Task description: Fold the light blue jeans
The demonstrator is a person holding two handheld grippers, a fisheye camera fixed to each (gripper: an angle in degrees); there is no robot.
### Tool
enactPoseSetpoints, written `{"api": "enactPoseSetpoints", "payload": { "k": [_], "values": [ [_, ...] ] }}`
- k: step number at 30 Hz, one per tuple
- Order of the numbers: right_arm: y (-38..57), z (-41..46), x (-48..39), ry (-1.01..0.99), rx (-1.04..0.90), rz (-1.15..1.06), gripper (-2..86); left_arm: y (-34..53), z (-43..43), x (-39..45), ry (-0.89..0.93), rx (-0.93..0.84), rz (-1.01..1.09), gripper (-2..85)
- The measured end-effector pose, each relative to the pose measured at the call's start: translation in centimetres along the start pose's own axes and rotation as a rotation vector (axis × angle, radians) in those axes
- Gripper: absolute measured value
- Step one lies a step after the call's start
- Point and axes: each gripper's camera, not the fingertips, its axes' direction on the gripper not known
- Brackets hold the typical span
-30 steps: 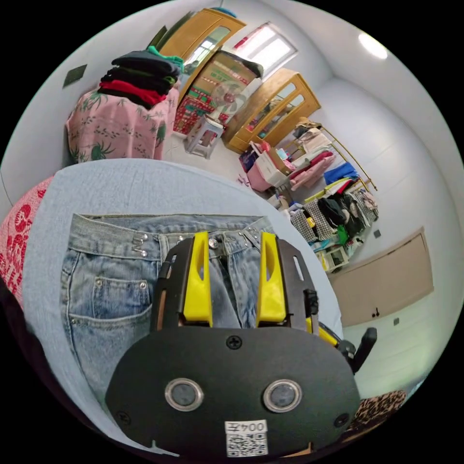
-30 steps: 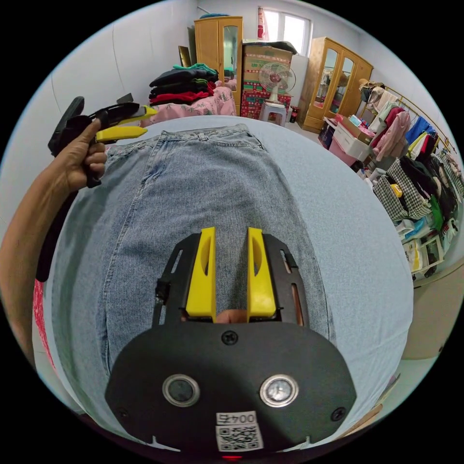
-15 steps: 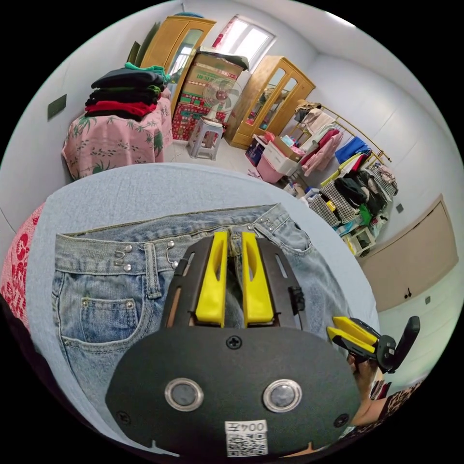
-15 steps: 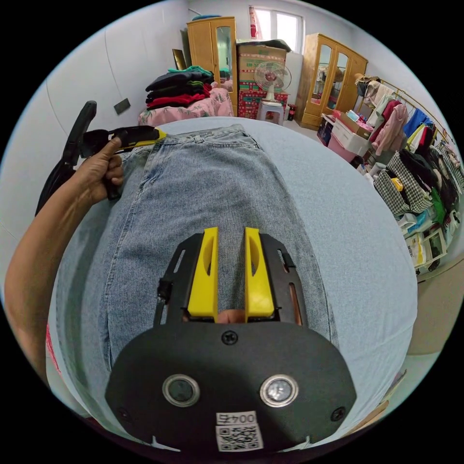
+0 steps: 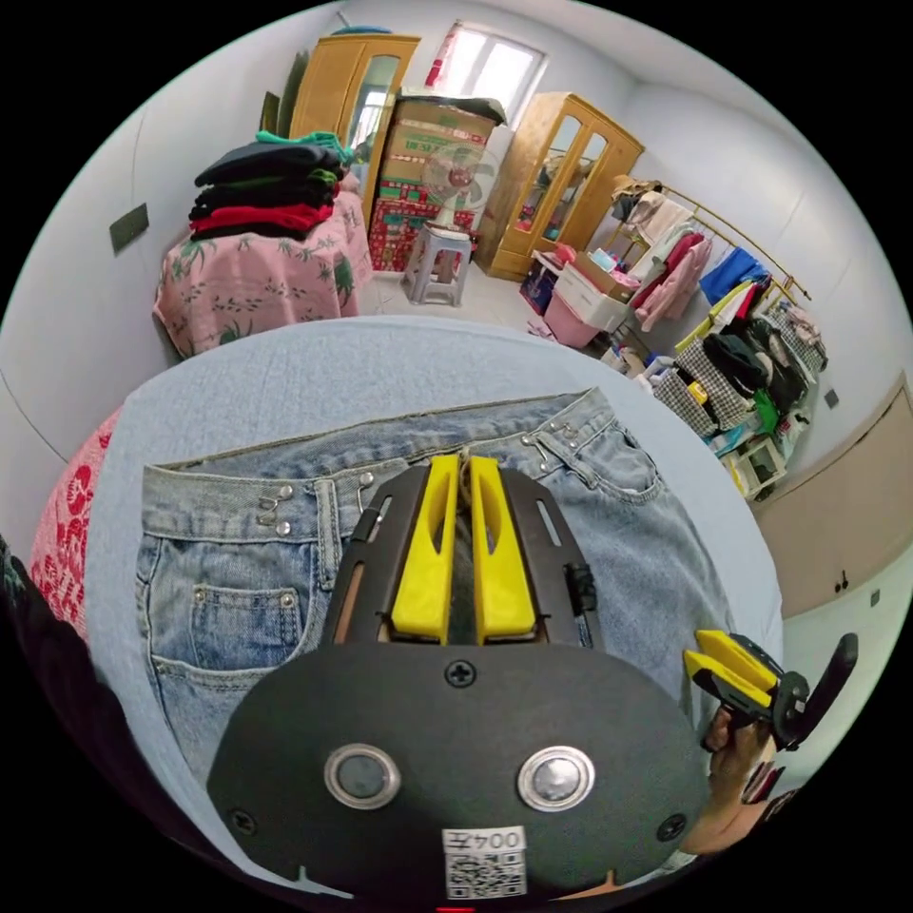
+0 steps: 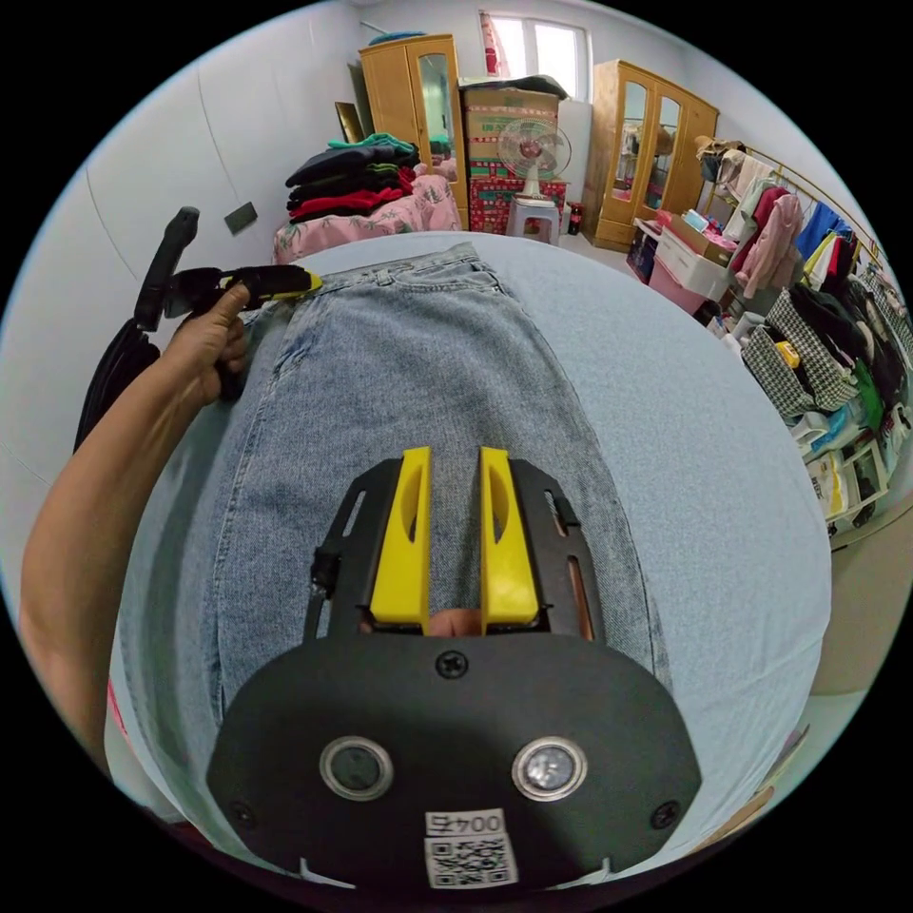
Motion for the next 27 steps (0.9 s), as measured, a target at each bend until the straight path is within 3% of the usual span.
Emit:
{"api": "enactPoseSetpoints", "payload": {
  "k": [5, 7, 11, 16, 23, 27],
  "values": [
    [0.3, 0.8, 0.5, -0.008, 0.001, 0.006, 8.4, 1.7, -0.2, -3.0, 0.205, 0.058, -0.132, 1.2],
    [0.4, 1.2, 0.7, -0.008, 0.002, 0.008, 8.3, 3.6, -1.6, -3.7, 0.251, 0.186, -0.178, 0.7],
    [0.8, 2.0, 1.0, -0.002, 0.001, 0.007, 8.2, 5.0, -1.9, -1.8, 0.183, 0.155, -0.065, 0.3],
    [1.4, 3.1, 1.4, -0.002, 0.001, 0.007, 8.2, 6.0, -0.1, 1.8, -0.17, 0.01, 0.145, 0.1],
    [2.6, 4.9, 2.2, -0.006, 0.002, 0.008, 8.2, 8.6, -0.6, -0.4, -0.056, 0.023, 0.072, 0.1],
    [3.5, 6.0, 2.7, -0.003, 0.001, 0.009, 8.1, 13.2, -2.9, 0.3, -0.03, 0.04, 0.144, 0.1]
  ]
}}
